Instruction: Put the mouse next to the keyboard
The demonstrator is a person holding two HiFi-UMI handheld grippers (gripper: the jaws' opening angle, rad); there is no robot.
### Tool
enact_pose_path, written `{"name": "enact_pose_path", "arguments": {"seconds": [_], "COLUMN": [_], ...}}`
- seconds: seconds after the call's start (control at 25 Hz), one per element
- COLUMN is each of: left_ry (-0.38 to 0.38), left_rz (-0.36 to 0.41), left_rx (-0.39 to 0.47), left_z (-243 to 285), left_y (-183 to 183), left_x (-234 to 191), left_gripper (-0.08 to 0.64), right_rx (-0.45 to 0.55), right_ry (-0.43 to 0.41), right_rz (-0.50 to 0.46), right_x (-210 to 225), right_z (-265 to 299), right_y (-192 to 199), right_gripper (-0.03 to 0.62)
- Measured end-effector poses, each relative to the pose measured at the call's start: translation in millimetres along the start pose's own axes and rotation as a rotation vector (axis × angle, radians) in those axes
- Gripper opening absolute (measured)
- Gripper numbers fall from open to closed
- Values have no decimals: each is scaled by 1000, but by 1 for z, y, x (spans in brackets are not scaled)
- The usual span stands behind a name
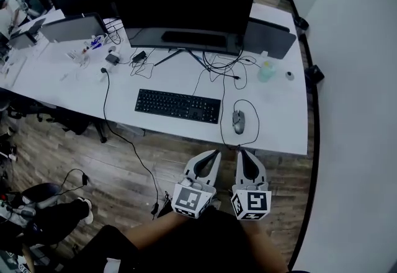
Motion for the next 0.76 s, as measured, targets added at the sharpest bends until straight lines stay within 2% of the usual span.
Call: {"name": "enact_pose_path", "arguments": {"seconds": [0.2,0.76], "left_ry": [-44,-42], "left_rz": [0,33], "left_rx": [15,36], "left_z": [-29,-82], "left_y": [1,14], "left_x": [29,102], "left_gripper": [8,6], "right_rx": [23,35], "right_ry": [-13,-13], "right_rz": [-7,-34], "right_x": [-4,-18], "right_z": [-41,-125], "right_y": [3,17], "right_gripper": [20,18]}}
Point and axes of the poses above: the fingertips, and each gripper's own axes: z forward along the fingers, x to its right, y out of its underside, the point moved 7 cm from there along -z, backward along the fingers, and after that the axes turned 9 degrees about -y, right-handed, at the moved point
